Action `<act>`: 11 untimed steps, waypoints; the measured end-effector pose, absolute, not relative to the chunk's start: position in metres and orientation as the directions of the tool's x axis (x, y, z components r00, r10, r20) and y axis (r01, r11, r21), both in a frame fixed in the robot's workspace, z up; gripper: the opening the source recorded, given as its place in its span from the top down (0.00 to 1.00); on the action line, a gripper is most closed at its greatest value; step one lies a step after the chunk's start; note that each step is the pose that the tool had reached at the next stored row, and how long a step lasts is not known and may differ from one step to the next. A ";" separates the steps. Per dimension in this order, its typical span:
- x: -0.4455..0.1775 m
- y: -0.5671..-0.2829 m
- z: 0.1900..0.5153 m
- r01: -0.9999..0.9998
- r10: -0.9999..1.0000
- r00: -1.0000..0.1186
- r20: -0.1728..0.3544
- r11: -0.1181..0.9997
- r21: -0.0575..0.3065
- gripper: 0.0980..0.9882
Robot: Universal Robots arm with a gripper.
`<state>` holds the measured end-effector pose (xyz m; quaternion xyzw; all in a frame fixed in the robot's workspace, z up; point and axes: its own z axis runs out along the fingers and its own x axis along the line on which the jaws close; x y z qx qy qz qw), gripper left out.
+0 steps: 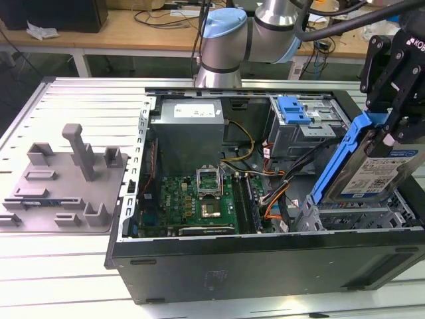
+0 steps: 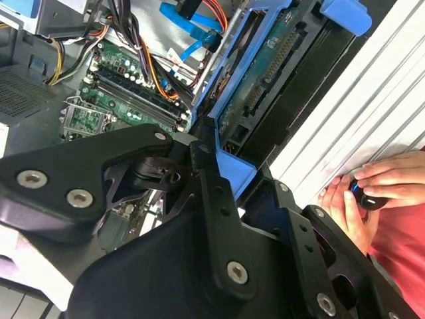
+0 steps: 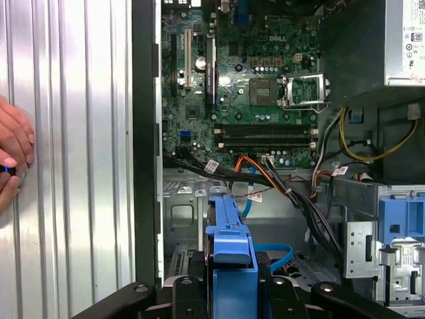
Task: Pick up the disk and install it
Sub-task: 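Insert the disk into the insertion slot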
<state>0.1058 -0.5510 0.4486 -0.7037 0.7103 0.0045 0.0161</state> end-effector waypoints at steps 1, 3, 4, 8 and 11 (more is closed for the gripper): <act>0.106 -0.551 0.448 -1.000 -1.000 -0.009 -0.029 0.009 -0.016 0.70; 0.106 -0.551 0.446 -1.000 -1.000 -0.009 -0.029 0.009 -0.016 0.70; 0.106 -0.551 0.445 -1.000 -1.000 -0.009 -0.029 0.009 -0.016 0.70; 0.107 -0.551 0.443 -1.000 -1.000 -0.009 -0.030 0.009 -0.016 0.70; 0.107 -0.551 0.442 -1.000 -1.000 -0.009 -0.029 0.009 -0.016 0.70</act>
